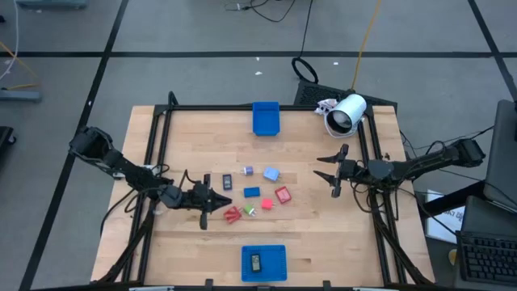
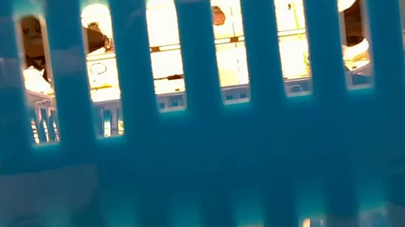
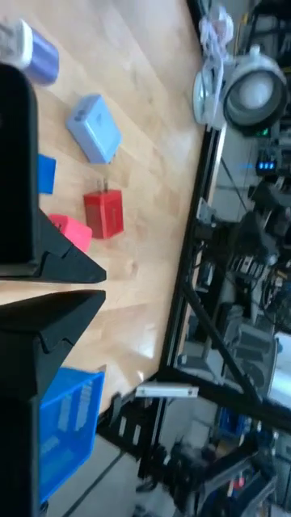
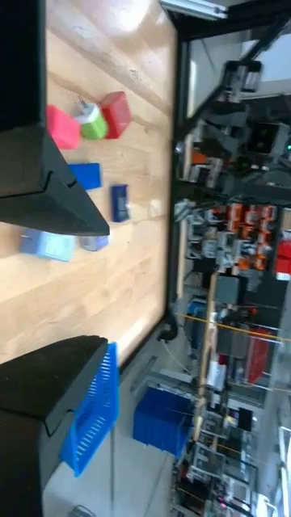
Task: Pick & Place Office items
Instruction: Put the purple digital timer into the bottom blue bin
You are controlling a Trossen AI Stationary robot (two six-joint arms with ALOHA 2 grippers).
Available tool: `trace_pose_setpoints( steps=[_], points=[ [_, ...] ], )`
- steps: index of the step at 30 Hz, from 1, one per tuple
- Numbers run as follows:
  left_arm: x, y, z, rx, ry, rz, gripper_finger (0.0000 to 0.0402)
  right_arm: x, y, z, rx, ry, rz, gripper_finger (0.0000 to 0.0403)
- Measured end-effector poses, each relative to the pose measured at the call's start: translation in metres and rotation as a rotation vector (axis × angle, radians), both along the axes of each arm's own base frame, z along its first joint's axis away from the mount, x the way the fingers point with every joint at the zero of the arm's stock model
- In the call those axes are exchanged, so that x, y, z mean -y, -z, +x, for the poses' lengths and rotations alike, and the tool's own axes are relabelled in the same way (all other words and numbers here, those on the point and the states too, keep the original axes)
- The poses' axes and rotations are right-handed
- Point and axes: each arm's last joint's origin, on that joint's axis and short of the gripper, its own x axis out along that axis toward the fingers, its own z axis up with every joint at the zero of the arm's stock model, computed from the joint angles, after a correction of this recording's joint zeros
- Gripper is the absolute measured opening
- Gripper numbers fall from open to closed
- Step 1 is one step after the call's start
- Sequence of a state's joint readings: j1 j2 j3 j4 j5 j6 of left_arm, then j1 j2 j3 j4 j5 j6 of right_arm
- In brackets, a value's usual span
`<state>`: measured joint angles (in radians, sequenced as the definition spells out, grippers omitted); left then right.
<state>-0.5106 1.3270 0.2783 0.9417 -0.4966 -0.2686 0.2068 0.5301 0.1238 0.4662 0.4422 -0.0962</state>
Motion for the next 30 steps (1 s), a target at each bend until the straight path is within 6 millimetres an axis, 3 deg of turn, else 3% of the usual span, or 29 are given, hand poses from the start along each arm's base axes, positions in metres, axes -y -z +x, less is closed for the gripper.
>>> trace_pose_setpoints(
  steps=[11, 17, 23, 30],
  points=[
    [-0.008, 0.011, -0.005, -0.052, -0.114, 0.039, 0.0006, 0.004, 0.004, -0.017, -0.068, -0.002, -0.024, 0.02],
    [-0.028, 0.033, -0.022, -0.076, -0.275, -0.08, 0.0022, 0.005, 0.01, -0.025, -0.121, -0.002, -0.022, 0.0203],
    [-0.041, 0.043, -0.027, -0.081, -0.38, -0.228, 0.0005, 0.006, 0.012, -0.029, -0.15, -0.002, -0.027, 0.0204],
    [-0.046, 0.043, -0.024, -0.092, -0.331, -0.345, 0.0021, 0.006, 0.011, -0.028, -0.125, 0.001, 0.01, 0.0204]
  ],
)
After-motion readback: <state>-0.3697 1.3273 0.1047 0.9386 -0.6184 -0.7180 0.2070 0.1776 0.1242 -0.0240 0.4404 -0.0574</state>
